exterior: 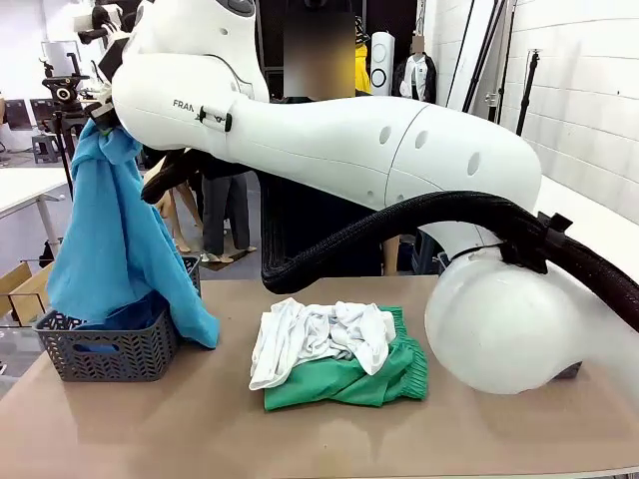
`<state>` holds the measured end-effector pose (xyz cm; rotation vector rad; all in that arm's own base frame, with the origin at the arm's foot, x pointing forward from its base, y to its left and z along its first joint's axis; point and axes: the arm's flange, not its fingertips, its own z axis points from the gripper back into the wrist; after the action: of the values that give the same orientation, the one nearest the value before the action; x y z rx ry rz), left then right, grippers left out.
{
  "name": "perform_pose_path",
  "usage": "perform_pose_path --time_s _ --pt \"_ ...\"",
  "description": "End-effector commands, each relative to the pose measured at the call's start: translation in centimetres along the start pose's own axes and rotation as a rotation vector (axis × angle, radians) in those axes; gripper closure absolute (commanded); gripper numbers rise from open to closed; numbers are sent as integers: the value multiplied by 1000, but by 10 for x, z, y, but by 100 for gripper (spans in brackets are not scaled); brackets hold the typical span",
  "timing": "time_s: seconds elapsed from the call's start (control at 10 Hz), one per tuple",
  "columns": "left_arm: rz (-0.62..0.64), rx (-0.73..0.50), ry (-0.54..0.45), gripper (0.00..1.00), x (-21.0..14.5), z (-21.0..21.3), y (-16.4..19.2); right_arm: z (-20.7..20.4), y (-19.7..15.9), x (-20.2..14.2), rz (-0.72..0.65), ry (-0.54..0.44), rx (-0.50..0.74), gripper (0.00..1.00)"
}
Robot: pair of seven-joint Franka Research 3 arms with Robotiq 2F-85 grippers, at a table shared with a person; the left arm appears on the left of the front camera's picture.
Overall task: Sort the tops and bottoms.
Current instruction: Sort the clothes according to human instructions.
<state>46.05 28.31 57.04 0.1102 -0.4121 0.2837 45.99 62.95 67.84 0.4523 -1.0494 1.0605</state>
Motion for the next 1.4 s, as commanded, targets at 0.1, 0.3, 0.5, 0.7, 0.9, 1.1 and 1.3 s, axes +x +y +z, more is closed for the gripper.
perform_pose_path --time_s 0.1,0.3,0.5,0.7,0.9,1.1,1.3 --pt "-10 1 -2 0 -1 1 3 7 -10 13 -13 -38 -33 100" --pt "-10 1 -2 0 -1 1 3 -13 -50 65 68 -107 -76 100" --pt "-10 1 -2 0 -1 1 3 -44 -80 119 57 -141 -159 100" --pt "-10 1 -2 0 -1 1 3 -87 -96 173 -19 -228 -235 100" --pt "-10 1 -2 0 -1 1 3 -125 -81 219 -32 -335 -223 100" --pt "-10 1 -2 0 -1 1 3 -146 -60 259 -44 -470 -173 100" --pt "-10 1 -2 0 -1 1 3 -160 -39 288 -74 -618 -108 100"
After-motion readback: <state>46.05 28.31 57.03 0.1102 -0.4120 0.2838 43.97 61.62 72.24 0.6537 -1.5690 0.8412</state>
